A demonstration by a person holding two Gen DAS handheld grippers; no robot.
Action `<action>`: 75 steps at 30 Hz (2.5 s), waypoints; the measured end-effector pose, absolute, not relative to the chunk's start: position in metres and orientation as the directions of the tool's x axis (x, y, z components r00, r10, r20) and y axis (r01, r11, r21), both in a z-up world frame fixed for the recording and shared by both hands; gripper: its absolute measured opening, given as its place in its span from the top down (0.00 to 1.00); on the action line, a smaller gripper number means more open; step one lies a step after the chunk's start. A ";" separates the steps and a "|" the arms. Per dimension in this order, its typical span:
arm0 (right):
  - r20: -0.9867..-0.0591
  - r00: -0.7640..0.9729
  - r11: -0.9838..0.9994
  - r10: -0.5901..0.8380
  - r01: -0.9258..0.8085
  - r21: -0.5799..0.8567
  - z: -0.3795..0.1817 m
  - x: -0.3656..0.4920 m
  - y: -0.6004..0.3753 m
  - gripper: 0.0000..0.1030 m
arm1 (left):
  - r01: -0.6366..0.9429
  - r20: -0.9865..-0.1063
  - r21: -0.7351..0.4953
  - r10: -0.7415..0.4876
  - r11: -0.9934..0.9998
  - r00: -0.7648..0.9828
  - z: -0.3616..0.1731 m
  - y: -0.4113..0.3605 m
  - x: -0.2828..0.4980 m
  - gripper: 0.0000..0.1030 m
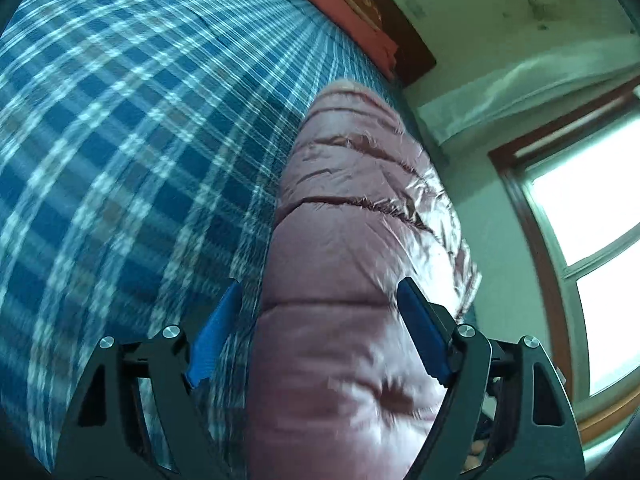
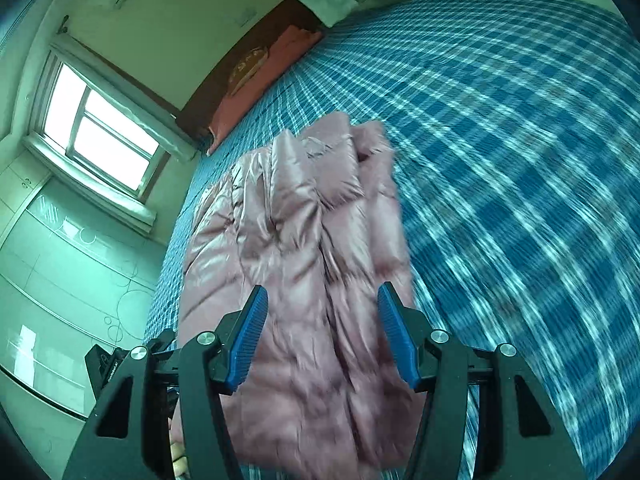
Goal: Fold large clothes
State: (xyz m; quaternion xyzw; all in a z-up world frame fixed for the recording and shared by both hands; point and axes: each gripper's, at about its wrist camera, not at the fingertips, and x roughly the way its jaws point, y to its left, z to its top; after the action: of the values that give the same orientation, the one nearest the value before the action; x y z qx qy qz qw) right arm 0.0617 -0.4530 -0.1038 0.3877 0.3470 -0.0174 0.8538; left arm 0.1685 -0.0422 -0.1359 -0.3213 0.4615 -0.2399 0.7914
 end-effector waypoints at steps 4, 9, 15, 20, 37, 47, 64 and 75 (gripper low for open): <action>-0.637 0.732 0.709 0.241 0.316 0.631 -0.118 0.088 -0.452 0.57 | 0.085 -0.615 -0.698 -0.656 0.711 0.439 -0.141 -0.057 0.179 0.23; -0.643 0.716 0.695 0.273 0.316 0.646 -0.140 0.101 -0.451 0.84 | 0.135 -0.651 -0.630 -0.615 0.764 0.445 -0.146 -0.074 0.181 0.43; -0.600 0.735 0.633 0.315 0.308 0.710 -0.159 0.096 -0.461 0.85 | 0.110 -0.659 -0.643 -0.621 0.758 0.424 -0.157 -0.077 0.188 0.45; -0.606 0.719 0.652 0.340 0.285 0.703 -0.143 0.093 -0.466 0.75 | 0.138 -0.646 -0.658 -0.649 0.740 0.401 -0.139 -0.065 0.192 0.44; -0.678 0.687 0.712 0.261 0.338 0.616 -0.136 0.173 -0.494 0.79 | 0.088 -0.703 -0.625 -0.608 0.776 0.368 -0.148 -0.100 0.265 0.49; -0.619 0.738 0.673 0.267 0.316 0.668 -0.129 0.153 -0.510 0.43 | 0.117 -0.669 -0.628 -0.611 0.769 0.424 -0.134 -0.081 0.259 0.28; -0.536 0.709 0.578 0.459 0.220 0.786 -0.157 0.146 -0.496 0.24 | 0.110 -0.582 -0.775 -0.771 0.622 0.259 -0.161 -0.092 0.266 0.17; -0.559 0.655 0.609 0.508 0.186 0.771 -0.159 0.155 -0.465 0.48 | 0.210 -0.601 -0.716 -0.741 0.666 0.300 -0.145 -0.112 0.254 0.49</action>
State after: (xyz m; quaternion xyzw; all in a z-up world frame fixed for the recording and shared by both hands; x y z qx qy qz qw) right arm 0.1554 -0.4650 -0.1591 0.4307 0.4028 0.1002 0.8014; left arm 0.2538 -0.1117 -0.1446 -0.2640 0.5027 -0.3118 0.7618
